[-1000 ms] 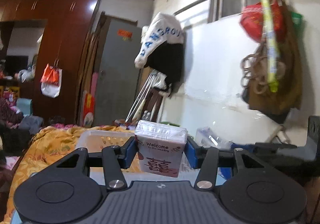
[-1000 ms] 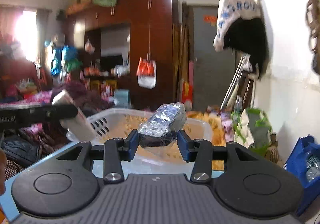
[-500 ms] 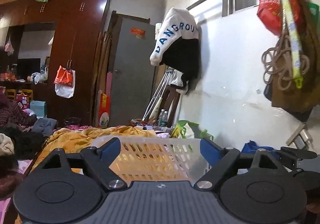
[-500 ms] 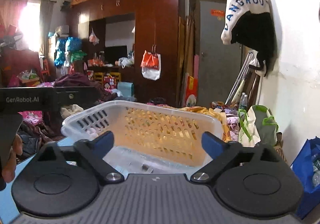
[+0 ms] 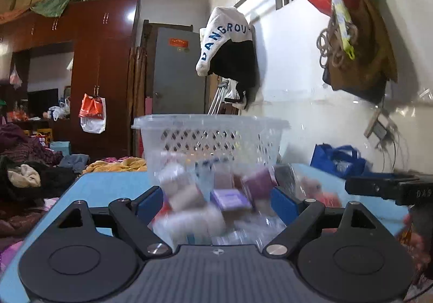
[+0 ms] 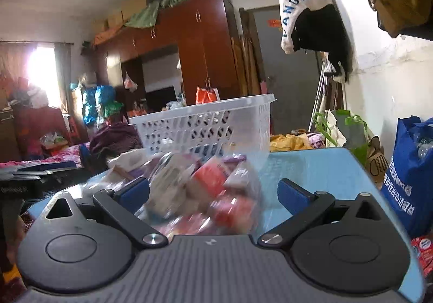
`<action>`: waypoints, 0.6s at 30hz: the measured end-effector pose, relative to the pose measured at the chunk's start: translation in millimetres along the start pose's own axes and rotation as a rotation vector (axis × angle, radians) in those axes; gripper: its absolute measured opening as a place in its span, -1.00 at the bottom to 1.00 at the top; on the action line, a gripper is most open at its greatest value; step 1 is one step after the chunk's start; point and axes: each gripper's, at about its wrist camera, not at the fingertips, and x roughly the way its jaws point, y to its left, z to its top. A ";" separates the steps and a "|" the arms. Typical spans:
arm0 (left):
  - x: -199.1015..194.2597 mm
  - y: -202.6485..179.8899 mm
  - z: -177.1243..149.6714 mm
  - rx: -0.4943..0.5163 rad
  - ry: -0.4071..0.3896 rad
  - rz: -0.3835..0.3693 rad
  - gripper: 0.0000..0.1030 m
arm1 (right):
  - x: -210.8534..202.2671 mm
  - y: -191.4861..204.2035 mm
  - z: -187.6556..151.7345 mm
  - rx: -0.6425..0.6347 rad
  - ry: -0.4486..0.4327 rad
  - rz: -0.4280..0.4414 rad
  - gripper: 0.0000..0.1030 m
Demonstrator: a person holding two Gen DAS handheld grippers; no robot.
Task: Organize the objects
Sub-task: 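Grasp a clear bag of blue items with left tool while right grasps a pink-wrapped box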
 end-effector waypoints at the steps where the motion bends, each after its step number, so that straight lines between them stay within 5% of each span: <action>1: -2.1 -2.3 -5.1 -0.003 -0.003 -0.001 0.73 | -0.5 4.7 -4.6 -0.021 0.000 0.003 1.00; 5: 1.3 -17.4 -17.8 0.046 0.015 -0.039 0.73 | 11.8 20.1 -15.5 -0.130 0.036 0.002 1.00; 8: 6.9 -23.6 -28.4 0.076 0.057 -0.087 0.73 | 19.9 19.1 -21.4 -0.101 0.052 0.017 1.00; 18: 16.8 -18.5 -43.4 0.067 0.105 -0.072 0.69 | 28.5 31.8 -38.5 -0.171 0.063 0.020 0.70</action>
